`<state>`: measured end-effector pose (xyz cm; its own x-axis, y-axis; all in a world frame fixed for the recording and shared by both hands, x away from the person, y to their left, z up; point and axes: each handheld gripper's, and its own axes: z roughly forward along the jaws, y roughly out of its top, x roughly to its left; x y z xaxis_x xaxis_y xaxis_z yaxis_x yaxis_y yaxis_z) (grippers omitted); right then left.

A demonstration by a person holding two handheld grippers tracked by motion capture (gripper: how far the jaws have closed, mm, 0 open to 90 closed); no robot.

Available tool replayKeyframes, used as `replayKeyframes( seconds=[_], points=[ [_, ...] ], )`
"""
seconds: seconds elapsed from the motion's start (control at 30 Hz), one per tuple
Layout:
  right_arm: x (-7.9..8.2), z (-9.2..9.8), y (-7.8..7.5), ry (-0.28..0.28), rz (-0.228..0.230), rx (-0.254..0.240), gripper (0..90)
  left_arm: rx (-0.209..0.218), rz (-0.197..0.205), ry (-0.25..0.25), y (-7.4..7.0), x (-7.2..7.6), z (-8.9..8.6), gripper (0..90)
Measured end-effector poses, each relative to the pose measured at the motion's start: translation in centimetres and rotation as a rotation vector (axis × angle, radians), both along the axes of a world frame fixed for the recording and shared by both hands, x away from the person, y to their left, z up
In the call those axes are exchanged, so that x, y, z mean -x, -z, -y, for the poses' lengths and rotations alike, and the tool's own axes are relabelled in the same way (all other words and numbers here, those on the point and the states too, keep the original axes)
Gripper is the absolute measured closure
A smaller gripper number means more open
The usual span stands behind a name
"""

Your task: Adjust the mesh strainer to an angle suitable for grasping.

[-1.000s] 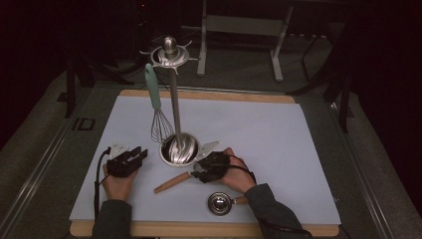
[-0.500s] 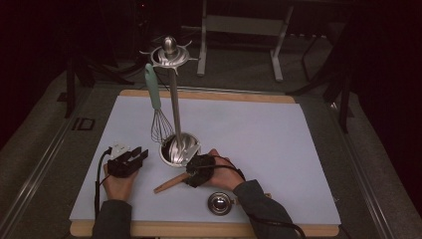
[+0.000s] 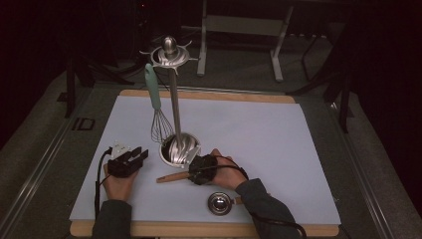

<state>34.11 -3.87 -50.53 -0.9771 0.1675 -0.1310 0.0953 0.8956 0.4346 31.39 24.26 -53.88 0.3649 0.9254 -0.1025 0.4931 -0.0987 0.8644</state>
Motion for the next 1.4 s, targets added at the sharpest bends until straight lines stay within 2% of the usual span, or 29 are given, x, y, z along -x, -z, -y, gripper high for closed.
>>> replayKeyframes(
  seconds=[0.1,0.3,0.53,0.77,0.83,0.93,1.0,1.17,1.3,1.4],
  points=[
    [-0.2,1.3,-0.1,0.015,0.003,0.009,68.0,-0.001,0.000,0.000,0.0,0.0,0.0,65.5],
    [-0.7,5.4,-0.3,0.074,0.005,0.026,69.4,-0.002,0.000,-0.001,0.0,0.0,0.0,65.3],
    [-1.3,10.3,-0.6,0.185,0.001,0.039,69.6,-0.003,-0.003,-0.003,0.0,0.0,0.1,65.0],
    [-2.3,14.0,-1.1,0.309,0.010,0.035,69.9,-0.008,-0.002,-0.005,0.0,0.0,0.1,65.0],
    [-2.6,14.7,-1.1,0.336,0.006,0.038,69.9,-0.010,-0.002,-0.005,0.0,0.0,0.1,65.0],
    [-2.8,15.0,-0.8,0.333,-0.012,0.057,69.4,-0.009,-0.003,-0.006,0.0,0.0,0.1,65.0],
    [-2.8,15.0,-0.7,0.312,-0.046,0.065,65.9,-0.010,-0.002,-0.007,0.0,0.0,0.1,65.1],
    [-3.2,14.6,-1.0,0.290,-0.100,0.049,60.5,-0.010,-0.002,-0.006,0.0,0.0,0.1,65.0],
    [-3.9,14.3,-1.1,0.289,-0.143,0.054,59.9,-0.008,0.000,-0.006,0.0,0.0,0.1,65.0],
    [-4.1,14.1,-1.1,0.281,-0.186,0.068,63.0,-0.006,-0.001,-0.006,0.0,0.0,0.1,65.0]
  ],
)
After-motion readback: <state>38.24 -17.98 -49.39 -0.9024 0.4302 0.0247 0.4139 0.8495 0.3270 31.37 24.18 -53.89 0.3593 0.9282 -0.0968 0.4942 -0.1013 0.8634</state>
